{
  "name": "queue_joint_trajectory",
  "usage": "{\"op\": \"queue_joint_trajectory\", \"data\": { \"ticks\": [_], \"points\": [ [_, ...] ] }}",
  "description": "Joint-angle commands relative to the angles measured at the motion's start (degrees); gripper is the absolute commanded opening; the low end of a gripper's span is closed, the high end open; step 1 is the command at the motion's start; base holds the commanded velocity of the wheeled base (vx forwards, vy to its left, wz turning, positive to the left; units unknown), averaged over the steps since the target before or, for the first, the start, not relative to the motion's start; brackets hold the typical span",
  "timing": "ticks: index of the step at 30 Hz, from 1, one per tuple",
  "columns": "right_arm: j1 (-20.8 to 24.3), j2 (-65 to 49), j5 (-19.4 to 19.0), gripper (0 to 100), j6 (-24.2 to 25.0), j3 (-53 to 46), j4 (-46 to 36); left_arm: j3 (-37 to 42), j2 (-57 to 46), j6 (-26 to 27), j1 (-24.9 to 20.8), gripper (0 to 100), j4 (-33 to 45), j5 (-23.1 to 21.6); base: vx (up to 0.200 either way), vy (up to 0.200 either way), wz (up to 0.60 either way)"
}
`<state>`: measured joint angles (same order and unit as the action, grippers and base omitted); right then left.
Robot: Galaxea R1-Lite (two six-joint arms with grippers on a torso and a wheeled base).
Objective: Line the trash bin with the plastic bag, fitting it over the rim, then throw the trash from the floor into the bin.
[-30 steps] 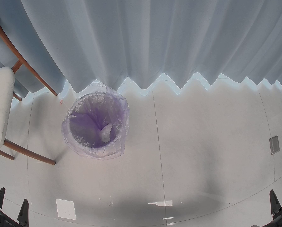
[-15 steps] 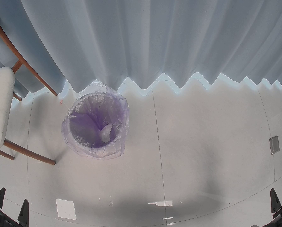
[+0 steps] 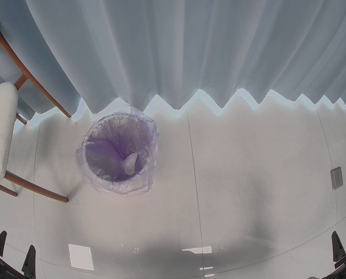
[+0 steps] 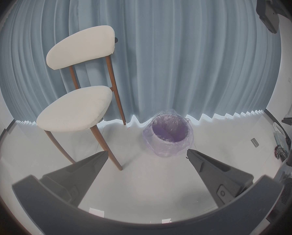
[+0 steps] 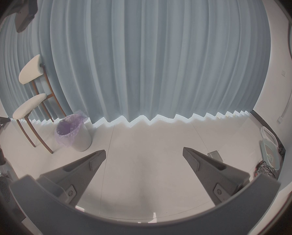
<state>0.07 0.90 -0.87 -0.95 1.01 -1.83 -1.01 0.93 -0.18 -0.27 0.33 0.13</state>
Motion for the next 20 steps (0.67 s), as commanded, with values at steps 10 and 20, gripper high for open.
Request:
{"op": "queue_joint_trajectory", "data": {
  "ticks": [10,20],
  "points": [
    [0.1,-0.9,-0.01,100,-0.02,-0.31,-0.02,1.01,-0.84,0.01,0.0,100,0.37,0.04,0.0,0.0,0.0],
    [0.01,-0.9,-0.01,100,0.07,-0.31,-0.02,1.01,-0.84,0.09,0.0,100,0.37,0.04,0.0,0.0,0.0]
  ]
}}
